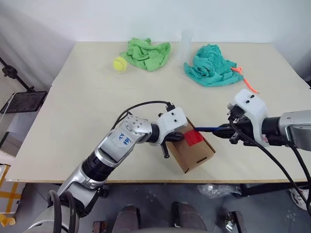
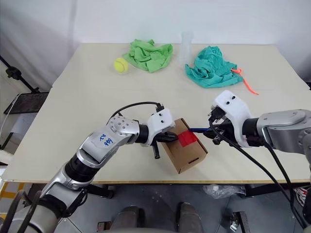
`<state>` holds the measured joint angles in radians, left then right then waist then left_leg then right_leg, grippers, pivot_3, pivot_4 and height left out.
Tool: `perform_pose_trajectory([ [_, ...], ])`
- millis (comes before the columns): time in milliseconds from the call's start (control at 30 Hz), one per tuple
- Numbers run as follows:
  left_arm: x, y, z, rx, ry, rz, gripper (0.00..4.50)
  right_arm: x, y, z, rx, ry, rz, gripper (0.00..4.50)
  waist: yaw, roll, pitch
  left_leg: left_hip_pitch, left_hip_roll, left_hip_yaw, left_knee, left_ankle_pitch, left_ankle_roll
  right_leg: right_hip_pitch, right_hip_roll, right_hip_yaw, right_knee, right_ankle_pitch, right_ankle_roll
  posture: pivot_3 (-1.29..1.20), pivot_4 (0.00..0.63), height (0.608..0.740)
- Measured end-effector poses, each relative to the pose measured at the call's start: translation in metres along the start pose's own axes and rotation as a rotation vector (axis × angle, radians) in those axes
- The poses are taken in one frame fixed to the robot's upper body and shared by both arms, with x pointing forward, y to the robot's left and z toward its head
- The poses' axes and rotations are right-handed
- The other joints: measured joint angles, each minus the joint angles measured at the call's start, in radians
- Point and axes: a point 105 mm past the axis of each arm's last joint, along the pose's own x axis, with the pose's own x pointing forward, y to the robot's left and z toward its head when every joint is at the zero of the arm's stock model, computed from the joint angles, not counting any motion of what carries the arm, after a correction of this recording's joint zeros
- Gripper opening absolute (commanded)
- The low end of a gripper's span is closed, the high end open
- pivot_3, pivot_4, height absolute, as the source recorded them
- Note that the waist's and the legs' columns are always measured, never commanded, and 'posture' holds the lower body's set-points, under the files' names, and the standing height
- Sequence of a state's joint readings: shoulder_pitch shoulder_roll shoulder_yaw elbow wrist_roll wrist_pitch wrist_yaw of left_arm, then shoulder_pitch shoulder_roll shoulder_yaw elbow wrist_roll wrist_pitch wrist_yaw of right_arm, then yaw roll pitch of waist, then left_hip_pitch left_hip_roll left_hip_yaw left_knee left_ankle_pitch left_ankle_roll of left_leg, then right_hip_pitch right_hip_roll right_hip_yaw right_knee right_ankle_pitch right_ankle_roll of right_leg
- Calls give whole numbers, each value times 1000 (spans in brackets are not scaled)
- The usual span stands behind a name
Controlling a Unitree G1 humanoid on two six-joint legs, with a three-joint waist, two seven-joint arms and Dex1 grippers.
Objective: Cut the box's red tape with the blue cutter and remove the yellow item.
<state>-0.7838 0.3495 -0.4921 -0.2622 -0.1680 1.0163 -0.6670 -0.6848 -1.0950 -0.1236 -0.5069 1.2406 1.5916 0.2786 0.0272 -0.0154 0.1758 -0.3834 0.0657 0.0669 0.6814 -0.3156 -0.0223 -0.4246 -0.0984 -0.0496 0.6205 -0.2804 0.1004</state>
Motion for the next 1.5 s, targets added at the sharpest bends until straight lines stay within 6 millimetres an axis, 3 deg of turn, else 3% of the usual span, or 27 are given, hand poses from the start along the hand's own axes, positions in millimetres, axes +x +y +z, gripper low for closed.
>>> perform_pose_trajectory([
  [533,1,1,2,-4,3,7,18,-17,4,-8,51,79,21,163,0,0,0,-1,0,0,0,0,0,0,0,0,-2,-2,-3,0,150,740],
  [1067,4,4,2,-12,5,6,18,-33,13,-31,104,193,8,163,0,-1,0,-3,0,1,0,0,0,1,0,0,-11,-2,-10,0,150,740],
  [1200,5,4,3,-8,2,6,18,-40,12,-27,102,170,-2,163,1,-1,0,-4,0,1,0,0,0,1,0,1,-12,-2,-10,0,150,740],
  [1500,8,5,2,9,-8,-3,18,-74,-7,6,105,-96,-105,163,4,-2,-1,-4,0,1,0,0,1,4,0,0,-18,1,-10,0,150,740],
])
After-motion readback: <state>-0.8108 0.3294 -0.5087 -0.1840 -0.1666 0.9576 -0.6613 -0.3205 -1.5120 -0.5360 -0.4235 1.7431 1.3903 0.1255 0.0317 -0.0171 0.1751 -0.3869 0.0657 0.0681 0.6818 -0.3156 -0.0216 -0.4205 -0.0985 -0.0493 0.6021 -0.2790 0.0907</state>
